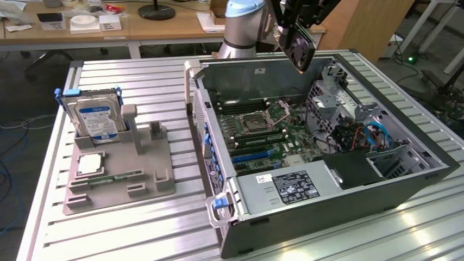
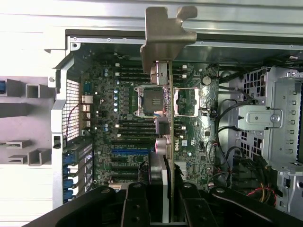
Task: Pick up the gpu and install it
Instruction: 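Insert the gpu into the slot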
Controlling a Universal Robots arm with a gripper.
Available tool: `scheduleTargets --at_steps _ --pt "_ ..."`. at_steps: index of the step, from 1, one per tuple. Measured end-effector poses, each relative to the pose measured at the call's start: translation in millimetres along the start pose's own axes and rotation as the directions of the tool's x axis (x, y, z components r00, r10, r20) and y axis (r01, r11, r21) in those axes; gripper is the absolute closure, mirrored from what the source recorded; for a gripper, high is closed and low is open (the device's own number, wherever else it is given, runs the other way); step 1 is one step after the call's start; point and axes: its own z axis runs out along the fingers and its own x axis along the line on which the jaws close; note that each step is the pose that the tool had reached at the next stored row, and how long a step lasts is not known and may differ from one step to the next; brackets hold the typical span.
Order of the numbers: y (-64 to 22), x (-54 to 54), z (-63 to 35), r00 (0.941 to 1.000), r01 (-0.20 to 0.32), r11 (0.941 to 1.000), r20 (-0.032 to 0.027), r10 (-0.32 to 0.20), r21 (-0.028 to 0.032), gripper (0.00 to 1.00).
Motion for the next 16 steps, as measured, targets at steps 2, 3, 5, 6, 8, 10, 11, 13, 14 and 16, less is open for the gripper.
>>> scheduleTargets --at_steps 2,3,5,6,8,10,11,13,14,16 --pt "0.0 0.0 0.0 1.0 0.001 1.0 0.0 -0.001 0.0 0.71" --pt "0.0 0.0 0.0 1.0 0.004 1.0 -0.0001 -0.004 0.0 0.71" --pt "0.0 0.0 0.0 0.9998 0.019 0.9998 -0.0005 -0.019 -0.0002 0.71" --pt "0.0 0.0 0.0 0.9996 0.027 0.9996 -0.0007 -0.027 -0.0004 0.71" --pt "0.0 0.0 0.0 0.9987 0.052 0.9987 -0.0013 -0.052 -0.0006 0.71" --pt "0.0 0.0 0.0 0.9969 0.079 0.9969 -0.0019 -0.079 -0.001 0.71" --pt "0.0 0.0 0.0 0.9957 0.093 0.9957 -0.0022 -0.093 -0.0012 0.71" --pt "0.0 0.0 0.0 0.9935 0.114 0.9935 -0.0028 -0.114 -0.0015 0.71" --pt "0.0 0.0 0.0 0.9922 0.125 0.9922 -0.003 -0.125 -0.0017 0.71" --pt "0.0 0.0 0.0 0.9886 0.15 0.9886 -0.0035 -0.15 -0.0021 0.71"
